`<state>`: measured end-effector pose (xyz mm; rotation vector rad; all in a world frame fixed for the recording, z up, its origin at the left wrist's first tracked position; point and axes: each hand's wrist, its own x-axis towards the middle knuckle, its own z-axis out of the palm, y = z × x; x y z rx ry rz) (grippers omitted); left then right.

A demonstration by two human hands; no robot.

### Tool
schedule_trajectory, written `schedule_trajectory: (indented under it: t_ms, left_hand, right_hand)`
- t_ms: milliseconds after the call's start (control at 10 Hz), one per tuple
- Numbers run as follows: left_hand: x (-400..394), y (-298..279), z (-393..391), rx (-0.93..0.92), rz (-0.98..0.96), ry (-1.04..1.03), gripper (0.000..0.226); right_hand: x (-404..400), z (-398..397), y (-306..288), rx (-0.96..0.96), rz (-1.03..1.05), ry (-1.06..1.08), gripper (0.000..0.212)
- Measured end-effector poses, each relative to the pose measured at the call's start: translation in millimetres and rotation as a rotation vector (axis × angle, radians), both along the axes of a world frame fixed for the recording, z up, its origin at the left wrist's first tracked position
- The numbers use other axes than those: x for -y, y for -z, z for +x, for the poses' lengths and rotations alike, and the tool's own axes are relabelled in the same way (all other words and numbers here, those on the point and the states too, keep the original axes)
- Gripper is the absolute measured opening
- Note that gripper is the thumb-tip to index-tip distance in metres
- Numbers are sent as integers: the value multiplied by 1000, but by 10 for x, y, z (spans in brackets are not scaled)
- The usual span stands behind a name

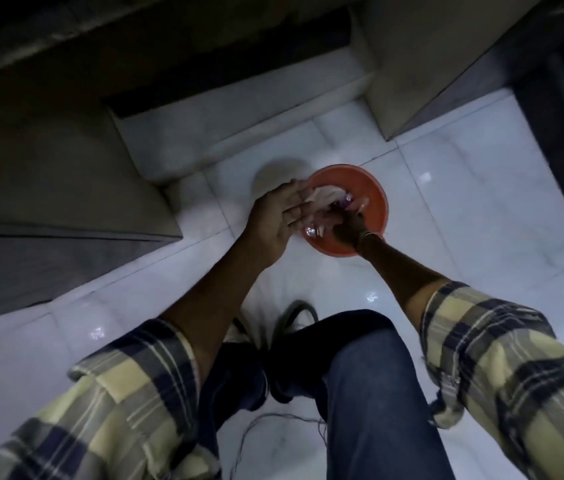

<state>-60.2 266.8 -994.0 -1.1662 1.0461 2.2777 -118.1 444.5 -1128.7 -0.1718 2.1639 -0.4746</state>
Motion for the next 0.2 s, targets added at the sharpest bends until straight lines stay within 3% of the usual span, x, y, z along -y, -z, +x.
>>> schedule_trajectory:
  t_ms: [100, 200]
  left_hand:
    - [19, -360, 112, 8, -6, 10, 34]
    - [21, -908, 306, 25, 6, -8, 27]
  right_hand:
    - [1, 109, -528, -116, -73, 52, 49]
    - [17, 262, -1305, -55, -129, 267, 49]
